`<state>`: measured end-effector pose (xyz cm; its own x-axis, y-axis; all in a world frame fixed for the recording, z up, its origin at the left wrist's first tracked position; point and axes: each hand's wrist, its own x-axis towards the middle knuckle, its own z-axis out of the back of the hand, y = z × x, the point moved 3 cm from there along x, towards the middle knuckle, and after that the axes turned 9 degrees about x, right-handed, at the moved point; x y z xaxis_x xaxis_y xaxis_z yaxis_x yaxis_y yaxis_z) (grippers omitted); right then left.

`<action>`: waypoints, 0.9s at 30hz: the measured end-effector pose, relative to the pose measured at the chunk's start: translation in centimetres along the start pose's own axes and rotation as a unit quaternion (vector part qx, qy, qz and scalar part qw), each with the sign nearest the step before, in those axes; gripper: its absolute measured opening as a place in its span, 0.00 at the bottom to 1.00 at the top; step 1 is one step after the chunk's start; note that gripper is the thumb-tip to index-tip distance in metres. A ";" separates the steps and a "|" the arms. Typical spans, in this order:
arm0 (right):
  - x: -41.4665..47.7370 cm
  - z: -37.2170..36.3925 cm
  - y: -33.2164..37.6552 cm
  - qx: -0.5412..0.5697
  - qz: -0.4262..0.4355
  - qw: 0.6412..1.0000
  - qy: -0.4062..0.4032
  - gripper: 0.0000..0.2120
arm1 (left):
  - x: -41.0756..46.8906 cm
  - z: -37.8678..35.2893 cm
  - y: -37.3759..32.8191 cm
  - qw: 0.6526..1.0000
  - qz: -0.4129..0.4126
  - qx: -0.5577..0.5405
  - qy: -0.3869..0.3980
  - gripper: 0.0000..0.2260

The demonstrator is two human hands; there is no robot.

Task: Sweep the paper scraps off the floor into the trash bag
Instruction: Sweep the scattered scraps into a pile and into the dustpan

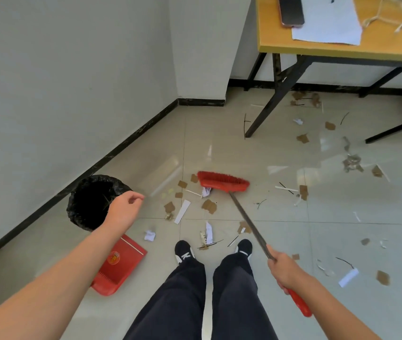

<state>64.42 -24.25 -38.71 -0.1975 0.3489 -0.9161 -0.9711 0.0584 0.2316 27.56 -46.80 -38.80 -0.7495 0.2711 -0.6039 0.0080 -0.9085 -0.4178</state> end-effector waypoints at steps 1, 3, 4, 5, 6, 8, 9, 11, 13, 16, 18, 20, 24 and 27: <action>-1.2 0.0 -0.9 -0.005 -0.005 1.000 0.003 0.26 | -0.1 0.3 0.2 1.000 0.011 -0.007 -0.006 0.09; -3.0 0.3 -2.2 -0.012 -0.015 1.000 0.006 0.26 | -0.1 0.9 0.5 0.999 0.028 -0.020 -0.020 0.09; -3.9 0.6 -2.5 -0.015 -0.013 1.000 0.007 0.25 | -0.1 1.1 0.4 0.999 0.033 -0.024 -0.022 0.09; -4.8 0.9 -2.5 -0.009 -0.005 1.000 0.007 0.25 | -0.1 1.2 0.2 0.999 0.033 -0.028 -0.022 0.09; -5.6 1.1 -2.7 0.009 0.005 1.000 0.004 0.24 | -0.3 1.4 -0.2 0.999 0.029 -0.030 -0.020 0.09; -7.4 1.4 -3.4 0.057 0.022 0.998 -0.002 0.23 | -0.5 1.4 -1.1 0.999 0.012 -0.033 -0.018 0.09; -8.5 1.5 -3.8 0.080 0.024 0.996 -0.009 0.22 | -0.6 1.3 -1.5 0.999 0.005 -0.032 -0.019 0.09; -10.1 1.8 -4.9 0.128 0.014 0.991 -0.033 0.21 | -1.1 0.9 -2.3 0.999 0.006 -0.033 -0.013 0.09; -11.1 2.6 -5.8 0.158 0.011 0.986 -0.058 0.21 | -1.6 -0.1 -3.3 0.999 0.006 -0.035 0.000 0.09; -11.3 4.8 -6.2 0.201 0.011 0.975 -0.091 0.21 | -2.3 -1.5 -5.7 0.999 -0.015 -0.029 0.010 0.10; -11.0 6.8 -6.5 0.221 0.003 0.969 -0.106 0.21 | -2.6 -2.3 -7.6 0.999 -0.026 -0.033 0.017 0.10; -10.1 9.3 -7.0 0.225 -0.005 0.966 -0.125 0.22 | -2.9 -2.9 -9.6 0.998 -0.044 -0.029 0.024 0.10; -7.8 15.0 -8.0 0.239 -0.013 0.957 -0.166 0.24 | -2.9 -3.7 -13.2 0.997 -0.070 -0.025 0.018 0.10; -5.9 19.8 -8.9 0.250 -0.010 0.952 -0.176 0.23 | -3.6 -3.4 -14.3 0.998 -0.051 -0.035 -0.004 0.10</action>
<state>76.90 -8.27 -28.84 -0.0364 0.6296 -0.7761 -0.7716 0.4758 0.4222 32.42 -33.74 -32.96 -0.7538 0.3586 -0.5506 -0.0230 -0.8518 -0.5233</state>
